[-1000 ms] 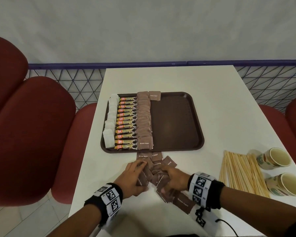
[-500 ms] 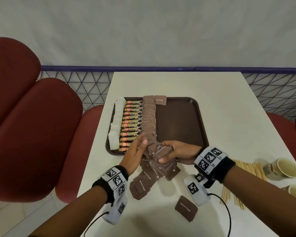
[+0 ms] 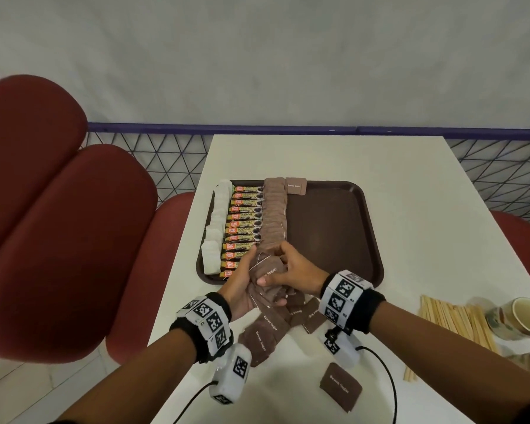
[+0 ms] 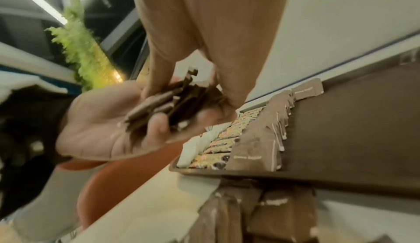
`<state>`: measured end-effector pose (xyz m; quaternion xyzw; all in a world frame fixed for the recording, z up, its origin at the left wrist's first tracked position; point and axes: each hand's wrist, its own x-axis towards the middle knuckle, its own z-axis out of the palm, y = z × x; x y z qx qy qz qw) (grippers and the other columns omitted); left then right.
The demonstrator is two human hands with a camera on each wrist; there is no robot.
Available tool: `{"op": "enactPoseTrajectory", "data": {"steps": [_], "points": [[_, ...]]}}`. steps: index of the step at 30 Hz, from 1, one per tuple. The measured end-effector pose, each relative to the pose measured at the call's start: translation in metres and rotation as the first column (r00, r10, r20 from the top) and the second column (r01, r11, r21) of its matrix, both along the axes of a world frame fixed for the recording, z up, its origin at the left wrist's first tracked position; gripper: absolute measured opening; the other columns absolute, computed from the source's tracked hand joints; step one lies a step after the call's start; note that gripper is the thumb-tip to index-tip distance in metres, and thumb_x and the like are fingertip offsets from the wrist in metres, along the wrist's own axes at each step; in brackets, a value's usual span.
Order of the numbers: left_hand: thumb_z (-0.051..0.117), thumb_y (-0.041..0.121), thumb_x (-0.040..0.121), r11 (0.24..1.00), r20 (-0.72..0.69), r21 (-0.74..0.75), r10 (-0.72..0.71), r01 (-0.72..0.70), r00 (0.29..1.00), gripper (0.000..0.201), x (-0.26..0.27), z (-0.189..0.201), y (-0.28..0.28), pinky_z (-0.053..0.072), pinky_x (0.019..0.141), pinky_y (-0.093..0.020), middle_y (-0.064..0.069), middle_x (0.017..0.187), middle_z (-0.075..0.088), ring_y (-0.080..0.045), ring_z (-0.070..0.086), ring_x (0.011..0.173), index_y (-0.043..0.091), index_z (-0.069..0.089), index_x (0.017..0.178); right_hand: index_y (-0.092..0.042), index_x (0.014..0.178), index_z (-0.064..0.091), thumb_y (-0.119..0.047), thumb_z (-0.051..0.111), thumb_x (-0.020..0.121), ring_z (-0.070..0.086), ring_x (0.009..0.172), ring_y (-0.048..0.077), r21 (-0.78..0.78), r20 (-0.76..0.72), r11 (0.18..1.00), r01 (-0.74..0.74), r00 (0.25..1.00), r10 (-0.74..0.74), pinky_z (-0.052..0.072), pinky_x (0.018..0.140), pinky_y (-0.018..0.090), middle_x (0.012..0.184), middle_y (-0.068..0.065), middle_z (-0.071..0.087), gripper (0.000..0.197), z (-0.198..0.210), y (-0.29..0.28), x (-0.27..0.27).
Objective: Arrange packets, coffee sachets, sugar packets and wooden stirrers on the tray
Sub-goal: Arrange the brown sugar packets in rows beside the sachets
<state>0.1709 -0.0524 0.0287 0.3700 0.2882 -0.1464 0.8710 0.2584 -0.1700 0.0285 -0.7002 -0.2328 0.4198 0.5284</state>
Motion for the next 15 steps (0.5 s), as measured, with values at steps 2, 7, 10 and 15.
{"op": "enactPoseTrajectory", "data": {"steps": [2,7,10,15], "points": [[0.031,0.047,0.097,0.999,0.003,-0.035,0.033,-0.033,0.999,0.053,-0.002,-0.003,0.002,0.057,0.066,-0.043,-0.019,0.103,0.069,-0.029,0.069,0.077,0.008,0.061,0.116,-0.027,0.116,0.041,-0.016,0.081,0.068,0.043,0.116,0.009,-0.001,0.155,0.999,0.038,0.987,-0.038,0.043,0.095,0.017,0.123,0.002,0.040,0.063,-0.005,-0.003,-0.003],[0.031,0.041,0.097,0.991,-0.002,-0.084,0.101,-0.101,0.995,0.047,-0.007,-0.010,0.003,0.057,0.064,-0.042,-0.019,0.105,0.068,-0.028,0.068,0.078,0.009,0.060,0.116,-0.038,0.101,0.039,-0.031,0.082,0.066,0.040,0.115,0.014,-0.019,0.291,0.992,0.122,0.950,-0.111,0.038,0.102,0.030,0.105,-0.018,0.037,0.056,-0.013,-0.012,-0.009],[0.030,0.046,0.097,0.994,-0.009,-0.076,0.080,-0.081,0.997,0.054,-0.008,-0.011,0.003,0.056,0.062,-0.039,-0.018,0.107,0.068,-0.029,0.068,0.080,0.007,0.062,0.117,-0.035,0.095,0.047,-0.034,0.081,0.067,0.054,0.108,0.021,0.020,0.158,0.989,0.146,0.976,-0.147,0.049,0.095,0.043,0.113,0.002,0.052,0.044,-0.012,-0.015,-0.009],[0.051,0.035,0.091,1.000,0.018,-0.021,-0.012,0.013,1.000,0.046,-0.012,-0.005,0.005,0.056,0.070,-0.040,-0.022,0.113,0.063,-0.035,0.062,0.093,0.004,0.059,0.122,-0.018,0.099,0.053,-0.016,0.072,0.079,0.065,0.077,0.010,0.041,-0.004,0.986,0.163,0.987,-0.163,0.055,0.074,0.039,0.093,-0.001,0.065,0.027,-0.009,-0.015,-0.010]]}}
